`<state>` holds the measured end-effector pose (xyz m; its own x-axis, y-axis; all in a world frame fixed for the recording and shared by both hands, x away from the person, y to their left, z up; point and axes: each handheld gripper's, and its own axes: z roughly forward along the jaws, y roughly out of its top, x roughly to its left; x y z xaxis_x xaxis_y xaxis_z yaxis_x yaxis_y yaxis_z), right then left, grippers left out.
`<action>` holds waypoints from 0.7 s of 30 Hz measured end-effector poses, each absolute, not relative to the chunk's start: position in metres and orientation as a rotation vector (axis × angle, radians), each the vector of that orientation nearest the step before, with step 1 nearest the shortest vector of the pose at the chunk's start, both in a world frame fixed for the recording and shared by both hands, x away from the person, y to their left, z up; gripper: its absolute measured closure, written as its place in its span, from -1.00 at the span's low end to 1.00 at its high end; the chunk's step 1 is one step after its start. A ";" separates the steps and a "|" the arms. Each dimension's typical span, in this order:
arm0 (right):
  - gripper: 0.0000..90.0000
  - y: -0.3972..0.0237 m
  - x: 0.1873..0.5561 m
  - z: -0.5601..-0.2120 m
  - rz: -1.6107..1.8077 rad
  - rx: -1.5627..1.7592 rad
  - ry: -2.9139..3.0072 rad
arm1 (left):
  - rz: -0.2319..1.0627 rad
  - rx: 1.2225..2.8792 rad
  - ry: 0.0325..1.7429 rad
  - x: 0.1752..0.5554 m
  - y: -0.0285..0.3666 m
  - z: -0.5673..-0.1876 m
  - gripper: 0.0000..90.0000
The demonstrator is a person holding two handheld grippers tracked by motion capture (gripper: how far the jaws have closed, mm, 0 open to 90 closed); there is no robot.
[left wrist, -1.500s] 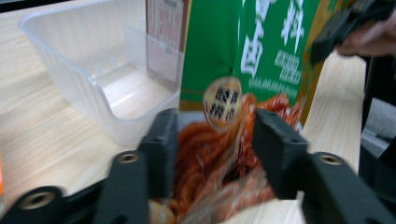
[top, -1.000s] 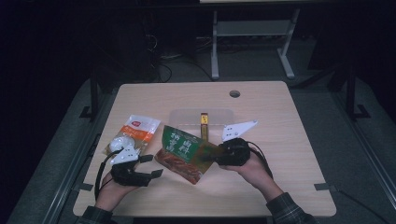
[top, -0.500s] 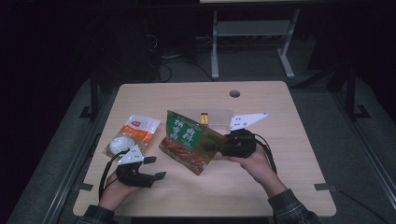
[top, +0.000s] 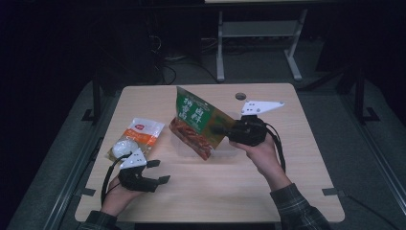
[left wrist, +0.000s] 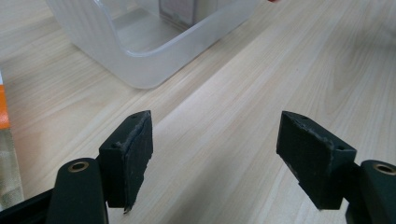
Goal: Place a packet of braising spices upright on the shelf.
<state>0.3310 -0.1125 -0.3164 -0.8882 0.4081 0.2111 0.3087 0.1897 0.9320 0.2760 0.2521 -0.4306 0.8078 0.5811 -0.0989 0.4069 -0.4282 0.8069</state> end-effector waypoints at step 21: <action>1.00 -0.090 0.370 -0.329 1.734 0.917 2.244 | 0.238 2.072 0.725 0.276 0.253 -0.431 -0.42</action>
<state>0.3704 -0.0901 -0.3288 -0.7991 0.5534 0.2349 0.3668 0.1392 0.9198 0.2764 0.2530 -0.4307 0.8093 0.5784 -0.1025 0.4051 -0.4232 0.8104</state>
